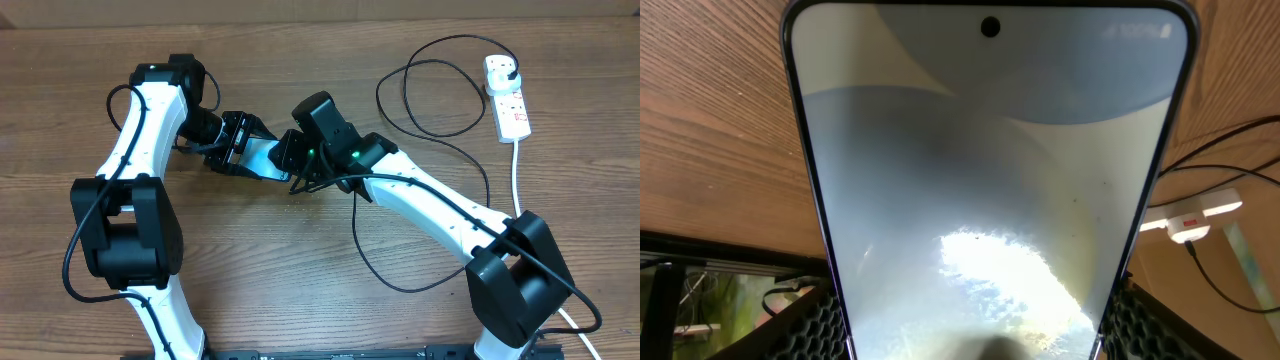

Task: Plug charger to phone and switch on socket
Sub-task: 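Grasp the phone's bottom edge with the right gripper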

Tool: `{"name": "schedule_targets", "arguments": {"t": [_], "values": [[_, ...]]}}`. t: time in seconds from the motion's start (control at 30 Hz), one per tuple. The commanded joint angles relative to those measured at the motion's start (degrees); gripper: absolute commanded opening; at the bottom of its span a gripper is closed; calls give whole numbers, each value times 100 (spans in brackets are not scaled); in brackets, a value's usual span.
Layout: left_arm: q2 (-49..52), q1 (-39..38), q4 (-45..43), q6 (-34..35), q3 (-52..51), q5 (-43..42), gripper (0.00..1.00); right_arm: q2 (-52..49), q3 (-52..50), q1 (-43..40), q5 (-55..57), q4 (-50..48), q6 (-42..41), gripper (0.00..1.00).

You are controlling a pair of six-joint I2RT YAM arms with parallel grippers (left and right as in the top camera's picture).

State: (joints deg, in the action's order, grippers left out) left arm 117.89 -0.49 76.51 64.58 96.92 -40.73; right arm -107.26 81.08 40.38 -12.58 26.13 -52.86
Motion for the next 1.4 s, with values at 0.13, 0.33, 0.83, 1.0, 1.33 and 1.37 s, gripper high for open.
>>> {"name": "schedule_targets", "arguments": {"t": [0.13, 0.33, 0.83, 1.0, 1.33, 1.37], "values": [[-24, 9, 17, 17, 192, -243, 4, -24, -13, 142, 120, -85, -79, 33], [-24, 7, 17, 15, 192, -243, 4, -24, -13, 153, 120, -83, -79, 30], [-24, 4, 17, 13, 192, -273, 4, -24, -13, 166, 116, -186, -81, 21], [-24, 4, 17, 15, 192, -273, 4, -24, -13, 166, 116, -186, -81, 17], [-24, 4, 17, 13, 192, -267, 4, -24, -13, 166, 116, -227, -81, 6], [-24, 4, 17, 13, 192, -258, 4, -24, -13, 166, 116, -232, -81, 5]]}}
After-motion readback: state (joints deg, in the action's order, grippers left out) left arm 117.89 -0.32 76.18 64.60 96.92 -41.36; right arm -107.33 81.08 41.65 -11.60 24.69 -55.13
